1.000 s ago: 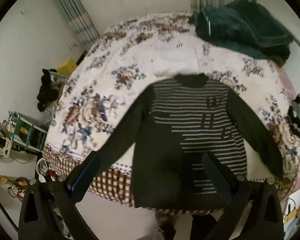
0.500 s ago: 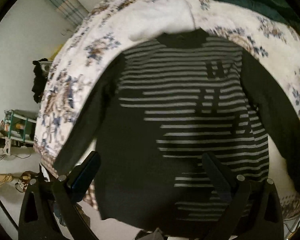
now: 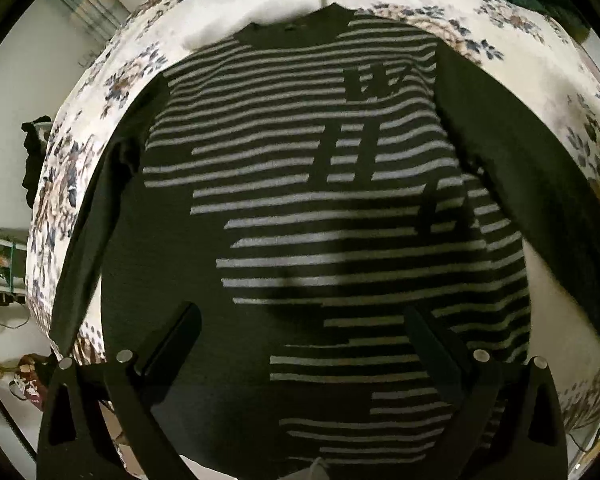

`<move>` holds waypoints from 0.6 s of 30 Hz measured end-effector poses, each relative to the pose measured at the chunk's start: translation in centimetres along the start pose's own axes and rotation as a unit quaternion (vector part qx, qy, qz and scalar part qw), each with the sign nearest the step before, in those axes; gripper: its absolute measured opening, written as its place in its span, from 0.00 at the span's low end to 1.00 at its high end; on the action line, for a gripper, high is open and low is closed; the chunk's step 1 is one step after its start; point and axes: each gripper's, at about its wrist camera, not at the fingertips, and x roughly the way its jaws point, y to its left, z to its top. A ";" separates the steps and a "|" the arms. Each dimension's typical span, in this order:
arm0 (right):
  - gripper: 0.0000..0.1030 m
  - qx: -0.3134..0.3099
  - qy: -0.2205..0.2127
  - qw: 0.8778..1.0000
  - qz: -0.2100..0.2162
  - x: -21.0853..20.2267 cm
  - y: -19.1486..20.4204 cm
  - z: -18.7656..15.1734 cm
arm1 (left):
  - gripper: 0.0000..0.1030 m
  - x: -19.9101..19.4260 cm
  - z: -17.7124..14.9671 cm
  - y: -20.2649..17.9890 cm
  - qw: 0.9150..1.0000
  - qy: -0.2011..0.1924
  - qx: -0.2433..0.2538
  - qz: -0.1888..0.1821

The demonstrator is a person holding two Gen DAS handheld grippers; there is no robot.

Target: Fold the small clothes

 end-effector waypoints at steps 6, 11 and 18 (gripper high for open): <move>0.69 0.201 0.037 0.969 0.140 6.5 -5.4 2.6 | 1.00 1.4 -0.3 1.3 1.000 0.013 -0.007 0.014; 0.19 -0.065 -0.027 0.994 0.088 5.3 7.3 0.6 | 1.00 1.0 0.2 1.9 0.999 -0.001 -0.006 0.031; 0.49 -0.120 0.065 0.987 0.085 7.9 10.9 -3.5 | 1.00 0.7 0.5 1.0 1.000 -0.008 0.004 0.026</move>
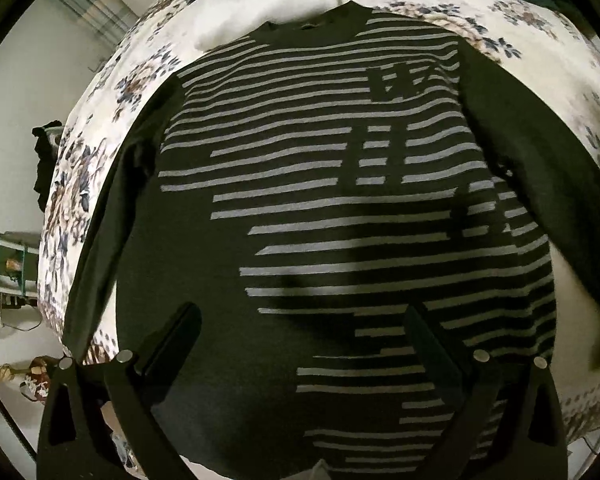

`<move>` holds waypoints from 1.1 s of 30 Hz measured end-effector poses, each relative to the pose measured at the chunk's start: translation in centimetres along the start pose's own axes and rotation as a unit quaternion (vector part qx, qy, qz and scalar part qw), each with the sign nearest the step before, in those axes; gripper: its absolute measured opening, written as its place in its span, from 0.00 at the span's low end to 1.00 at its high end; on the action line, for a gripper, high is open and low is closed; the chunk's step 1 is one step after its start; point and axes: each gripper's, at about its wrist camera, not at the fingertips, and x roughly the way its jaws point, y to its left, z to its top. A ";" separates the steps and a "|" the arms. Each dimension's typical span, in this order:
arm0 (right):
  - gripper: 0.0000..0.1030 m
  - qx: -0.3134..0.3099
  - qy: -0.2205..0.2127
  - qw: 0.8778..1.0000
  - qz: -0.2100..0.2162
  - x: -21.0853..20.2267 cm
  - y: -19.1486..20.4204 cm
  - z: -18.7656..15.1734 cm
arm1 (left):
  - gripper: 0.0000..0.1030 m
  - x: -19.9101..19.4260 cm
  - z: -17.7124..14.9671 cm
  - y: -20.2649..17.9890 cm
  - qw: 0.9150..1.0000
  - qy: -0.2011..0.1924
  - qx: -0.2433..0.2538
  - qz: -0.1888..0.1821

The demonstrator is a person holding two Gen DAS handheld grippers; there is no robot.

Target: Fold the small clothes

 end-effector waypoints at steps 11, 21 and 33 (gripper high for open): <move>0.51 -0.019 -0.006 0.998 -0.053 1.8 5.8 1.6 | 1.00 1.2 -1.5 -0.9 1.000 0.014 0.009 0.008; 0.03 0.021 -0.081 0.975 -0.204 0.4 3.1 5.1 | 1.00 0.9 -1.6 -0.6 1.000 0.001 0.008 0.017; 0.74 0.201 -0.067 0.977 -0.008 -0.7 -12.5 10.0 | 1.00 1.7 -1.5 -0.8 1.000 0.013 -0.004 0.003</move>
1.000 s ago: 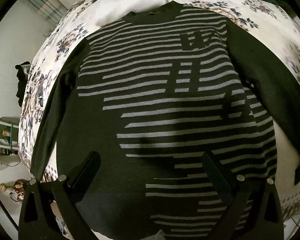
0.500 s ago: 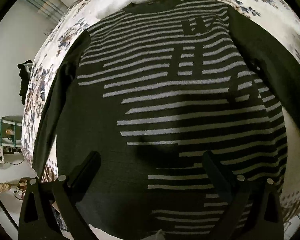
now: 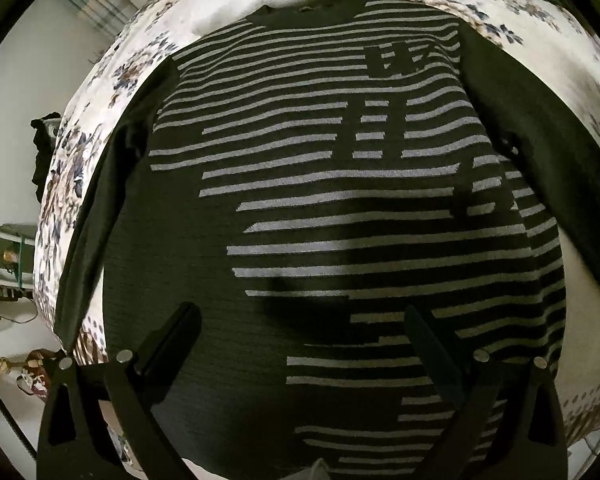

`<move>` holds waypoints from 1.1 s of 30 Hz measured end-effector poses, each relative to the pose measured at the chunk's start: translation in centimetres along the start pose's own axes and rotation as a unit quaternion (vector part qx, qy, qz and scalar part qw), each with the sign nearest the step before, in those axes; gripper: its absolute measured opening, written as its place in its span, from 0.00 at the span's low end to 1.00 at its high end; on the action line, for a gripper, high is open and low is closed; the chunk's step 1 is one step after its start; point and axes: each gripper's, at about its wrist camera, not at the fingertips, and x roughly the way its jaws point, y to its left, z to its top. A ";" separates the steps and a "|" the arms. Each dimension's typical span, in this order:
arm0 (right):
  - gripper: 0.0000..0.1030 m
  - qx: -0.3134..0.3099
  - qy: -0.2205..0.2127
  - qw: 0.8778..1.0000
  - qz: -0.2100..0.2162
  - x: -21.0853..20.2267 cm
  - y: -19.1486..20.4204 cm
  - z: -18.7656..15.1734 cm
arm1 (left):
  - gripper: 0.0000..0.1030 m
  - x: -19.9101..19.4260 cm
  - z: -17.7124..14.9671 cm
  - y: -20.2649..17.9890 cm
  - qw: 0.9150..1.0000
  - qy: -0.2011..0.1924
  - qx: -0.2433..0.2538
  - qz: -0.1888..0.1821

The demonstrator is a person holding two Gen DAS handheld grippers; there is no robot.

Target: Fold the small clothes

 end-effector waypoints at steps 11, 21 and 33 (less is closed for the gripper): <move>0.06 -0.099 -0.044 0.994 -0.029 0.3 8.5 -1.2 | 1.00 -0.2 0.7 -0.6 1.000 -0.011 0.007 0.005; 0.06 -0.172 -0.117 0.978 -0.030 -6.5 14.1 6.4 | 1.00 -1.3 1.8 -0.9 0.999 -0.028 -0.011 -0.020; 0.62 0.053 -0.062 0.996 0.045 -3.1 3.0 4.6 | 1.00 0.2 1.5 -0.7 0.999 -0.016 -0.024 -0.022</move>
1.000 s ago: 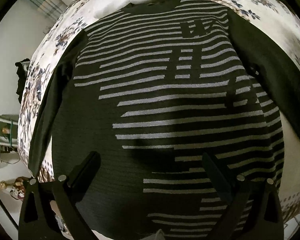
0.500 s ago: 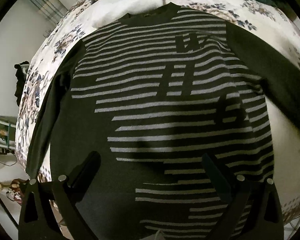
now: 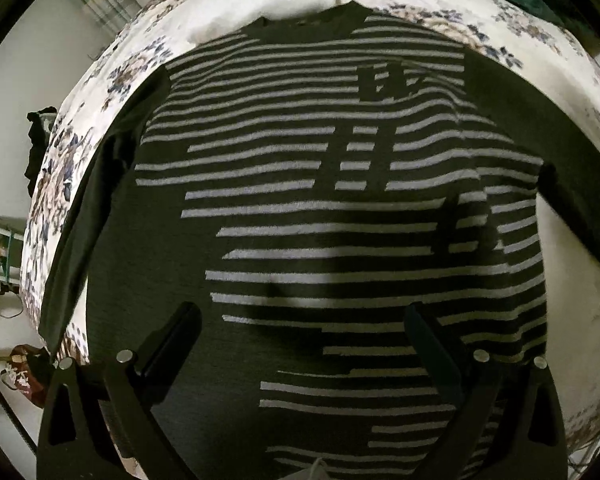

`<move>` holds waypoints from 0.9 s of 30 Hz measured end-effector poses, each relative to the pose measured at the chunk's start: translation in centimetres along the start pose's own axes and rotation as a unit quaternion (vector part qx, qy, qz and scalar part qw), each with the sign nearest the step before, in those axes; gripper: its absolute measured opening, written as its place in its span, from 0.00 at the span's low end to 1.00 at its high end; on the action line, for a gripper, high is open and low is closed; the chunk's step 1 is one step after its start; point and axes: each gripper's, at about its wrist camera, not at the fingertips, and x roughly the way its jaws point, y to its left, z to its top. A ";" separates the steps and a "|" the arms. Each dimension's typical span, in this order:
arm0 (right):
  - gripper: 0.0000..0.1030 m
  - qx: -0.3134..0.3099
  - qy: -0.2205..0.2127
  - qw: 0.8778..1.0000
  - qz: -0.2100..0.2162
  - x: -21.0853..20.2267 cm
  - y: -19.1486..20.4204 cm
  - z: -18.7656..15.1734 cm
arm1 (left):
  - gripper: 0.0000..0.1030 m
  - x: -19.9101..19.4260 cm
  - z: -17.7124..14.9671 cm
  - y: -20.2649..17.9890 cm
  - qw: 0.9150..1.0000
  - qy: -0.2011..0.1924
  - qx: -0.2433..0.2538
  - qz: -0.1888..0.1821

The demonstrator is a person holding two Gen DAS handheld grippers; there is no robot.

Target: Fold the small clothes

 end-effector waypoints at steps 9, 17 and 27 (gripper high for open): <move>0.11 0.003 -0.041 0.998 0.054 4.6 2.4 -0.1 | 1.00 0.7 0.1 0.6 1.000 0.000 0.004 0.013; 0.08 -0.085 -0.122 0.986 0.080 -1.5 11.7 2.8 | 1.00 -0.7 0.9 0.9 1.000 -0.015 -0.012 -0.013; 0.08 -0.214 -0.089 0.966 0.117 -2.1 26.5 -6.6 | 1.00 -1.1 1.5 4.3 0.997 -0.025 -0.063 -0.044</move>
